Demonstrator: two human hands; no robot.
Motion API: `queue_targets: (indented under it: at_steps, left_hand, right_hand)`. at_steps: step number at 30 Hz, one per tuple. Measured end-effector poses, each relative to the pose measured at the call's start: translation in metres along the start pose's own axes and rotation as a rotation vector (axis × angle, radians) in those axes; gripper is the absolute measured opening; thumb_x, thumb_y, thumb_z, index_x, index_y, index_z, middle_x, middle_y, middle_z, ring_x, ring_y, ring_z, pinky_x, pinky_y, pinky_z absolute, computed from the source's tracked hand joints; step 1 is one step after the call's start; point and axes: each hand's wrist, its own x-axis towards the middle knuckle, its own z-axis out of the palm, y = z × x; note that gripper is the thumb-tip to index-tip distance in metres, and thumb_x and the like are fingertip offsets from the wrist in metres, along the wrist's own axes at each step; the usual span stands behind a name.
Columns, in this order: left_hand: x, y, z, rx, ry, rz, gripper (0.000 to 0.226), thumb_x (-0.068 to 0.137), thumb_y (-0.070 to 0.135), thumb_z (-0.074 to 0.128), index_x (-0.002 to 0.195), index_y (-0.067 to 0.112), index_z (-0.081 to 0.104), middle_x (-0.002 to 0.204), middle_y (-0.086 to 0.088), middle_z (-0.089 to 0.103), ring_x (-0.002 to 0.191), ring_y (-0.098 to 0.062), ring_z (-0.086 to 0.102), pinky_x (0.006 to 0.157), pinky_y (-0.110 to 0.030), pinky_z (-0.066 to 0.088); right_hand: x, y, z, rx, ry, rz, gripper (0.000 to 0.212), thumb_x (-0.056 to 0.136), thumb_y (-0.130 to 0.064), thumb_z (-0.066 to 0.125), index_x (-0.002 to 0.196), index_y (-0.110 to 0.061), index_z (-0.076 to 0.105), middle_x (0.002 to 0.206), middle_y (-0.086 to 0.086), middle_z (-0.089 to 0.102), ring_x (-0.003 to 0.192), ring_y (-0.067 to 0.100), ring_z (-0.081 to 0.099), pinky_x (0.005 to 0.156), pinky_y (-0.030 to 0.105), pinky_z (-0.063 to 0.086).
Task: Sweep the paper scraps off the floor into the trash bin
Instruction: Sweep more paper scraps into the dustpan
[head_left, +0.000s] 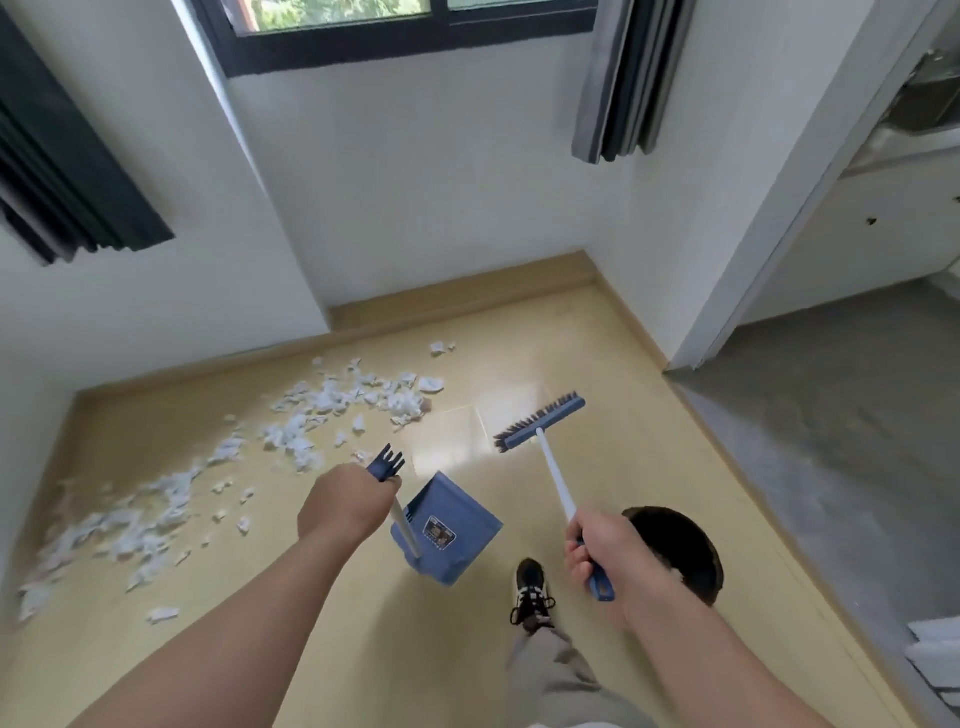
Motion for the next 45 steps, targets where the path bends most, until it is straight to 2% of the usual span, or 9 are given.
queue_targets:
  at_steps: [6, 12, 18, 26, 34, 38, 42, 43, 45]
  left_hand:
    - [0.086, 0.024, -0.036, 0.021, 0.056, -0.158, 0.044, 0.090, 0.046, 0.062, 0.063, 0.012, 0.054, 0.058, -0.002, 0.055, 0.052, -0.020, 0.054, 0.049, -0.024, 0.031]
    - [0.153, 0.051, -0.086, 0.028, 0.094, -0.281, 0.042, 0.086, 0.046, 0.062, 0.060, 0.014, 0.053, 0.057, 0.000, 0.054, 0.052, -0.020, 0.053, 0.050, -0.022, 0.031]
    - [0.216, 0.053, -0.125, 0.032, 0.106, -0.369, 0.042, 0.085, 0.049, 0.061, 0.062, 0.013, 0.056, 0.058, -0.001, 0.055, 0.053, -0.022, 0.056, 0.052, -0.022, 0.033]
    - [0.331, 0.057, -0.174, 0.062, 0.052, -0.301, 0.043, 0.084, 0.052, 0.063, 0.062, 0.015, 0.055, 0.058, 0.001, 0.053, 0.052, -0.020, 0.053, 0.049, -0.022, 0.031]
    - [0.437, 0.093, -0.212, 0.040, 0.017, -0.248, 0.043, 0.084, 0.056, 0.064, 0.067, 0.017, 0.060, 0.067, 0.000, 0.063, 0.061, -0.021, 0.062, 0.053, -0.023, 0.038]
    - [0.486, 0.121, -0.218, 0.033, 0.022, -0.262, 0.038, 0.085, 0.052, 0.063, 0.068, 0.018, 0.059, 0.070, 0.000, 0.064, 0.066, -0.023, 0.063, 0.054, -0.022, 0.038]
    - [0.529, 0.145, -0.218, 0.005, 0.035, -0.327, 0.042, 0.084, 0.055, 0.063, 0.067, 0.017, 0.058, 0.070, -0.001, 0.064, 0.067, -0.024, 0.065, 0.056, -0.023, 0.041]
    - [0.537, 0.150, -0.218, 0.000, 0.046, -0.347, 0.044, 0.084, 0.056, 0.063, 0.066, 0.017, 0.058, 0.068, -0.001, 0.064, 0.065, -0.023, 0.064, 0.056, -0.023, 0.041]
    - [0.550, 0.159, -0.220, -0.006, 0.062, -0.398, 0.046, 0.085, 0.057, 0.062, 0.065, 0.016, 0.058, 0.065, -0.001, 0.063, 0.062, -0.023, 0.063, 0.055, -0.023, 0.040]
  right_hand:
    - [0.070, -0.105, 0.065, -0.016, -0.132, 0.052, 0.020, 0.085, 0.001, 0.035, 0.071, -0.012, 0.040, 0.052, 0.000, 0.036, 0.032, 0.008, 0.030, 0.029, 0.012, 0.028]
    - [0.119, -0.204, 0.131, -0.142, -0.190, 0.080, 0.017, 0.085, 0.002, 0.037, 0.076, -0.010, 0.043, 0.054, 0.001, 0.038, 0.034, 0.008, 0.031, 0.030, 0.012, 0.031]
    - [0.158, -0.261, 0.218, -0.219, -0.214, 0.084, 0.016, 0.087, 0.002, 0.037, 0.090, -0.007, 0.049, 0.062, 0.003, 0.041, 0.040, 0.009, 0.035, 0.032, 0.012, 0.034]
    - [0.206, -0.333, 0.329, -0.368, -0.160, 0.015, 0.022, 0.087, 0.002, 0.033, 0.091, -0.004, 0.053, 0.068, 0.007, 0.047, 0.041, 0.010, 0.038, 0.034, 0.013, 0.034]
    - [0.260, -0.385, 0.381, -0.461, -0.039, 0.054, 0.020, 0.090, 0.001, 0.032, 0.087, -0.002, 0.052, 0.070, 0.008, 0.048, 0.043, 0.013, 0.037, 0.035, 0.013, 0.032]
    - [0.309, -0.419, 0.403, -0.495, 0.006, 0.055, 0.024, 0.087, 0.004, 0.028, 0.094, -0.006, 0.048, 0.082, 0.005, 0.048, 0.051, 0.016, 0.033, 0.037, 0.015, 0.030]
    - [0.348, -0.464, 0.424, -0.527, 0.036, 0.128, 0.030, 0.093, 0.003, 0.027, 0.105, -0.016, 0.047, 0.070, 0.005, 0.034, 0.057, 0.014, 0.029, 0.040, 0.018, 0.027]
    - [0.358, -0.477, 0.426, -0.512, 0.041, 0.144, 0.040, 0.095, 0.003, 0.028, 0.114, -0.023, 0.050, 0.069, 0.004, 0.034, 0.056, 0.014, 0.029, 0.038, 0.017, 0.028]
    - [0.381, -0.501, 0.428, -0.486, 0.102, 0.176, 0.045, 0.099, -0.002, 0.030, 0.136, -0.019, 0.050, 0.067, 0.004, 0.034, 0.053, 0.015, 0.032, 0.029, 0.009, 0.030]
